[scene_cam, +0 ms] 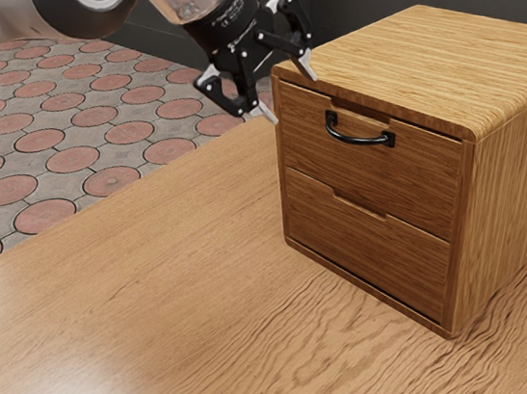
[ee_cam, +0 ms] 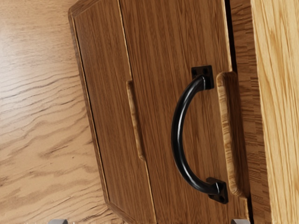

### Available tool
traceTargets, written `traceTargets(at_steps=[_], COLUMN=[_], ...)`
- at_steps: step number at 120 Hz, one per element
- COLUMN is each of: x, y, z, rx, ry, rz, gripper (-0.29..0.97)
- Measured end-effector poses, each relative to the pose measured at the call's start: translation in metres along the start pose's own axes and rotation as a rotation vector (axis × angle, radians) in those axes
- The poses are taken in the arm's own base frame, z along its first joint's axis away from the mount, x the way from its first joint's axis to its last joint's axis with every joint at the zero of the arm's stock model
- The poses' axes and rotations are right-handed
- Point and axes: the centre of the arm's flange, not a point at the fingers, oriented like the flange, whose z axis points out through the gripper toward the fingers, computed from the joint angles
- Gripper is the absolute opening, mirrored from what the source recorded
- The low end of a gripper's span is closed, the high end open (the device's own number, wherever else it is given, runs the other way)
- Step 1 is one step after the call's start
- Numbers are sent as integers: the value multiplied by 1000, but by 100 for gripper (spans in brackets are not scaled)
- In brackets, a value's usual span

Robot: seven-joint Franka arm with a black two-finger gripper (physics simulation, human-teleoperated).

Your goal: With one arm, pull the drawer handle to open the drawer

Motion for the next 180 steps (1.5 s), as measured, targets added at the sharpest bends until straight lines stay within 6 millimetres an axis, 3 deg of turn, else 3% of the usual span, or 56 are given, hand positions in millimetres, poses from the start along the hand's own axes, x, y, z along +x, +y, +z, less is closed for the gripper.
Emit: traceTargets(at_steps=[42,96,110,129,154,180], x=[-17,26,22,12,-5,9], y=[0,-13,-12,-3,5,4], z=[-3,-23,-12,30,53,77], rx=[5,12,14,22,14,36], ry=[1,41,34,14,-4,7], rz=[52,-7,-2,19,54,43], gripper=[43,43,43,43,38,32])
